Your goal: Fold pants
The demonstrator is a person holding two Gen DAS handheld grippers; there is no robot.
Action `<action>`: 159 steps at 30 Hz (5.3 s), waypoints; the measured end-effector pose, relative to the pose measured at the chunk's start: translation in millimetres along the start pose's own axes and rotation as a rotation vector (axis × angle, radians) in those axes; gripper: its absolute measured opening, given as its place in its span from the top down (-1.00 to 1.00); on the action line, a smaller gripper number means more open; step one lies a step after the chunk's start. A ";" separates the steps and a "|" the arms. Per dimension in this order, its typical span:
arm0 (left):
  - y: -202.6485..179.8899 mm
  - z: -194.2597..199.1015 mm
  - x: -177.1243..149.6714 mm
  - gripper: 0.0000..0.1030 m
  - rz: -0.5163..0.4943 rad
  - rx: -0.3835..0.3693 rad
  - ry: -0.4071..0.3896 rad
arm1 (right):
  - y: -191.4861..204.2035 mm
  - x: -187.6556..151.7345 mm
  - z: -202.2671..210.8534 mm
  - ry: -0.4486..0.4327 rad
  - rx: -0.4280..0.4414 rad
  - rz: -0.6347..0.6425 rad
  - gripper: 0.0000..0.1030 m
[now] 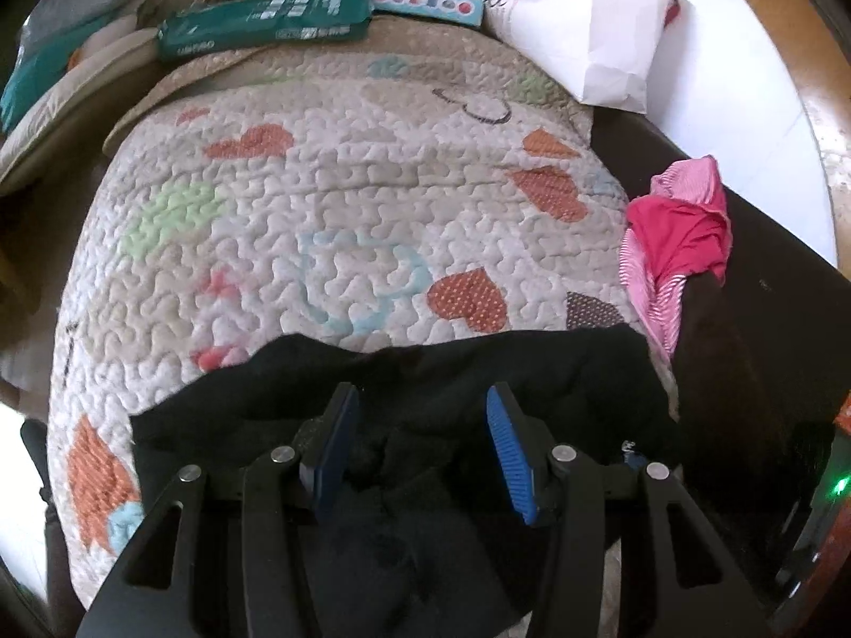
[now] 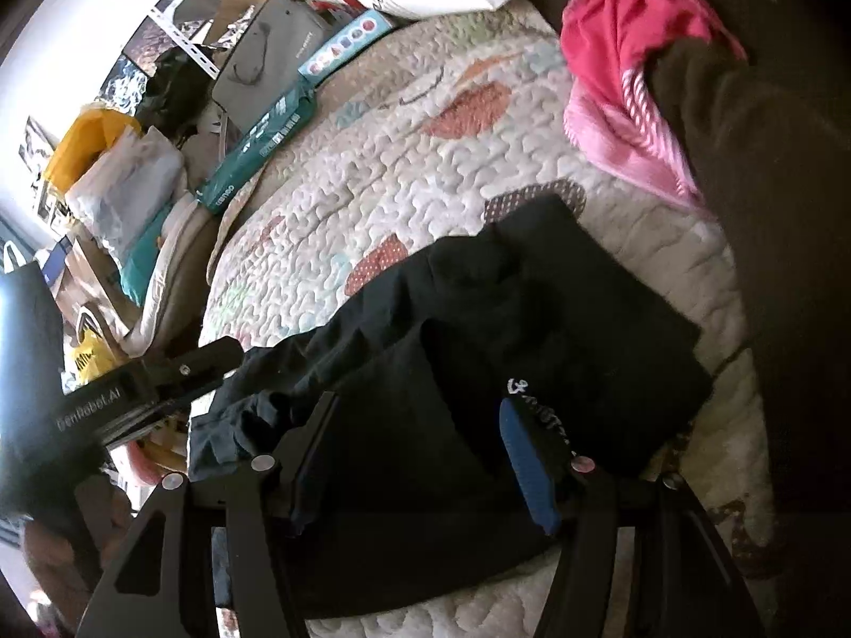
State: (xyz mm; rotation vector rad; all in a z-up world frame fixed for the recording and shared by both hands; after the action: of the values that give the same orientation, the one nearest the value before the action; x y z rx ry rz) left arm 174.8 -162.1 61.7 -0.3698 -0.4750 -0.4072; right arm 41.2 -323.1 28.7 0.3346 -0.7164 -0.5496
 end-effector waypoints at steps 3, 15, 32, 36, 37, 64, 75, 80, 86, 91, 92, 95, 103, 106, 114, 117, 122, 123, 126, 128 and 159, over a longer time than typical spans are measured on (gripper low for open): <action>-2.8 7.9 5.8 0.03 -0.053 0.007 0.002 | 6.3 -6.5 18.8 -0.038 -0.025 0.039 -0.28; -73.5 -50.2 34.7 0.02 -0.194 -0.128 0.131 | -16.4 -16.4 56.9 -0.153 -0.216 0.009 -0.31; -175.7 -141.2 33.8 -0.09 -0.446 -0.196 0.284 | -51.4 -0.3 18.3 -0.123 -0.199 -0.168 -0.43; -182.5 -139.3 25.7 0.32 -0.542 -0.139 0.239 | -56.9 3.8 7.9 -0.130 -0.194 -0.207 -0.51; -181.7 -137.3 25.6 0.44 -0.543 -0.142 0.233 | -57.9 4.5 8.3 -0.134 -0.185 -0.215 -0.50; 4.3 70.3 32.0 0.67 -0.169 -0.248 -0.065 | 112.2 -1.6 74.7 -0.135 0.166 0.314 0.65; 140.0 50.6 -31.7 0.68 0.165 -0.237 -0.057 | 201.2 -70.2 -3.6 0.102 0.215 0.638 0.66; 178.6 28.0 -54.0 0.67 0.281 -0.240 -0.011 | 209.0 -103.1 -52.5 0.195 0.167 0.730 0.65; 212.7 36.1 -64.2 0.52 0.406 -0.241 -0.030 | 213.2 -124.5 -65.2 0.191 0.144 0.820 0.37; 220.1 50.7 -68.2 0.52 0.454 -0.201 -0.047 | 218.3 -135.6 -61.2 0.233 0.218 0.813 -0.11; 217.4 53.9 -68.7 0.52 0.453 -0.185 -0.047 | 220.3 -138.8 -59.3 0.238 0.228 0.819 -0.15; 205.2 63.3 -71.0 0.52 0.429 -0.155 -0.053 | 225.3 -150.6 -54.2 0.277 0.268 0.839 -0.16; 170.2 76.7 -83.3 0.25 0.398 -0.161 -0.063 | 181.5 -139.2 -14.2 0.297 0.258 0.778 -0.20; 159.7 72.8 -89.3 0.17 0.414 -0.158 -0.055 | 151.6 -120.5 0.9 0.276 0.229 0.698 -0.21; 135.4 58.3 -107.3 0.06 0.376 -0.066 -0.016 | 116.1 -77.2 21.5 0.209 0.236 0.503 -0.22; 132.6 51.6 -114.8 0.06 0.391 -0.078 0.008 | 114.8 -68.2 24.9 0.207 0.257 0.468 -0.22; 140.7 63.5 -114.1 0.05 0.468 -0.132 -0.046 | 122.5 -71.7 29.6 0.290 0.342 0.497 -0.31; 142.2 66.1 -112.4 0.04 0.481 -0.129 -0.054 | 124.4 -75.1 28.9 0.316 0.356 0.512 -0.32; 142.9 70.1 -107.6 0.03 0.476 -0.108 -0.056 | 130.3 -92.1 27.0 0.417 0.399 0.563 -0.32; 137.0 67.8 -106.2 0.01 0.454 -0.099 -0.044 | 132.5 -101.2 27.7 0.459 0.423 0.589 -0.32; 166.9 32.7 -97.8 -0.05 0.571 -0.078 0.033 | 90.0 -0.3 -48.1 0.314 0.219 0.217 -0.47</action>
State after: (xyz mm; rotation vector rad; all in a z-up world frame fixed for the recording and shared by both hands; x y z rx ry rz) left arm 159.6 22.9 -1.8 -0.5520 -0.3029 0.1228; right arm 106.6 -245.2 36.5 0.5274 -0.5008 -0.2046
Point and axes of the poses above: each gripper's, at about its wrist camera, not at the fingertips, and z roughly against the way its jaws point, y to its left, x to its top, the point moved 2 cm from there along -z, roughly the way its jaws point, and after that the axes turned 2 degrees about x, right-handed, at the moved point
